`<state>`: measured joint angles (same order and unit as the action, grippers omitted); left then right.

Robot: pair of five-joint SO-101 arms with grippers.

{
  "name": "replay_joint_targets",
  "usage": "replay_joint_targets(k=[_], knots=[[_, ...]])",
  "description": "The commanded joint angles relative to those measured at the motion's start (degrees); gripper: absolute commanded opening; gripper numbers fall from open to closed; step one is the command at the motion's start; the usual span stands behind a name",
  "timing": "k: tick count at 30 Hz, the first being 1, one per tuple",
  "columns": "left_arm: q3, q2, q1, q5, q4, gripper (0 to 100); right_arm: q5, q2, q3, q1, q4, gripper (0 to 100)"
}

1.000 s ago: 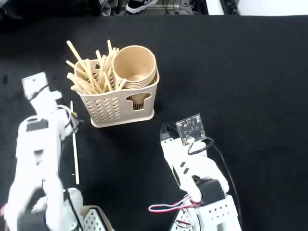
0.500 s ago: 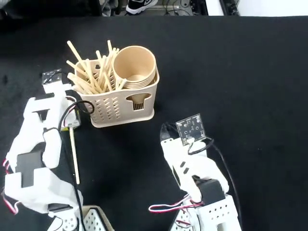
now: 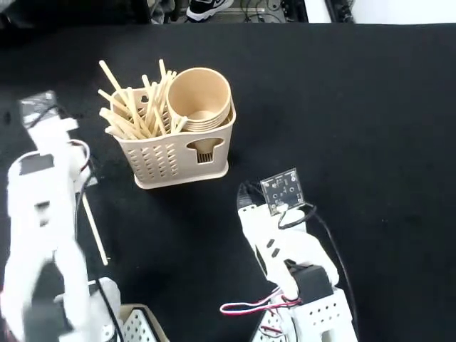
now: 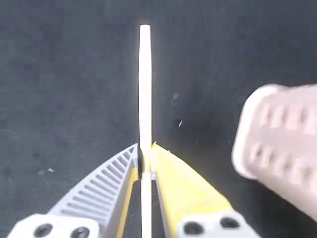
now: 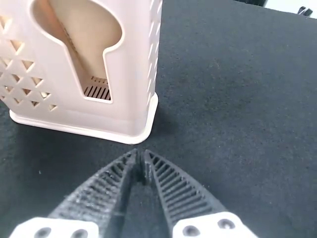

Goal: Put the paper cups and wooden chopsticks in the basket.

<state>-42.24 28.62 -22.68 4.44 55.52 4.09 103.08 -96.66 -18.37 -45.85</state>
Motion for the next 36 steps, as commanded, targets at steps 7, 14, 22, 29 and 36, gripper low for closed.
replay_joint_targets(k=[7,14,22,29,36], knots=[[-5.1,55.8,0.0,2.0,-7.7,3,0.6,4.1,0.1,-0.4,1.1,2.3],[-5.1,71.6,2.7,2.0,-21.3,3,0.6,4.1,0.1,-0.4,1.1,2.3],[-6.5,69.3,20.5,1.8,-31.3,3,0.6,4.1,0.1,-0.4,1.1,2.3],[-9.4,51.1,22.0,2.1,-38.6,3,0.6,4.1,0.1,-0.4,1.1,2.3],[-11.9,42.5,22.1,2.2,-42.5,3,0.6,4.1,0.1,-0.3,1.1,2.3]])
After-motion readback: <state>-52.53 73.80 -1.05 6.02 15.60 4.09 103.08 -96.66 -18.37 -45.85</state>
